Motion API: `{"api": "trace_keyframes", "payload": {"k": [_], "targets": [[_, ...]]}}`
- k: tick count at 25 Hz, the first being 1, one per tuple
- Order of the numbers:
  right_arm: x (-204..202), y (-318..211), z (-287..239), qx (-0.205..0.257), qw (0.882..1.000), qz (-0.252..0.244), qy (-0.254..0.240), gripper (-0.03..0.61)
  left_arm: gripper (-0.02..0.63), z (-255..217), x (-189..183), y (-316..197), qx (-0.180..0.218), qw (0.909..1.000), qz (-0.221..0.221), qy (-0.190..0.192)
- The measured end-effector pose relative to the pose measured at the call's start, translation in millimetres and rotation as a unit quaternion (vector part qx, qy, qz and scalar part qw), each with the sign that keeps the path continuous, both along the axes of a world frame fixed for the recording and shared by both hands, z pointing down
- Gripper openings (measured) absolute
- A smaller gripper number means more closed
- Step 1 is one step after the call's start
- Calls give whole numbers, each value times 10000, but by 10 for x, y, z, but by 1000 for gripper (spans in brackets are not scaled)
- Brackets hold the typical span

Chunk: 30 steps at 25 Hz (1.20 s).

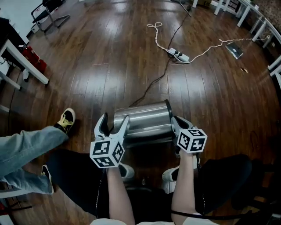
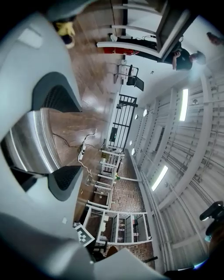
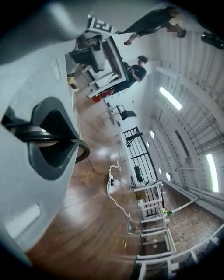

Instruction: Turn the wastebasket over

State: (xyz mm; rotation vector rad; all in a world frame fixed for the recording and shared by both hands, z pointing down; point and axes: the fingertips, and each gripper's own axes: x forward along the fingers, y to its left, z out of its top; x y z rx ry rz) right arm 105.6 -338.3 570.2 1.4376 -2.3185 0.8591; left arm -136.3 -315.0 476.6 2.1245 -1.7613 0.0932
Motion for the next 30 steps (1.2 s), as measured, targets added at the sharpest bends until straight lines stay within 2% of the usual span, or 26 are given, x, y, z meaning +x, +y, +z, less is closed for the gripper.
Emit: {"api": "trace_keyframes", "payload": {"k": [2, 4, 5, 8, 9, 11, 12, 16, 18, 19, 21, 25, 27, 30], "targets": [[213, 35, 231, -265, 9993, 247, 121, 14, 408, 134, 15, -1, -273, 9996, 24, 22], [297, 55, 307, -384, 9984, 391, -152, 15, 408, 300, -16, 16, -618, 9980, 7, 96], [300, 48, 302, -391, 9982, 405, -195, 17, 408, 394, -40, 28, -811, 9966, -6, 145], [246, 29, 254, -372, 9990, 231, 89, 23, 399, 731, -101, 98, -1439, 9886, -43, 434], [224, 25, 229, -368, 9991, 148, 118, 49, 399, 852, -119, 124, -1612, 9850, -65, 618], [199, 11, 168, -368, 9992, 21, 141, 142, 407, 1083, -157, 177, -1877, 9759, -147, 1101], [200, 11, 150, -382, 9990, -44, 216, 156, 397, 1191, -161, 210, -1992, 9705, -171, 1351], [225, 108, 266, -742, 9950, -317, 592, 156, 283, 1506, -3, 328, -2400, 9493, 5, 2029], [219, 166, 360, -973, 9937, -303, 460, 156, 206, 1516, 44, 328, -2376, 9437, 44, 2303], [194, 191, 396, -1064, 9933, -317, 319, 154, 199, 1508, 48, 321, -2352, 9426, 68, 2370], [143, 212, 423, -1139, 9929, -331, 63, 97, 185, 1490, 29, 306, -2302, 9469, 109, 2244], [214, 174, 429, -1108, 9934, -241, -165, 97, 147, 1144, 20, 160, -1665, 9741, 200, 1518], [252, 164, 474, -1174, 9913, -105, -593, 100, 138, 838, 88, 26, -1427, 9850, 363, 898], [310, 183, 620, -1290, 9820, 245, -1359, 101, 137, 475, 303, -96, -1217, 9904, 651, -51]]}}
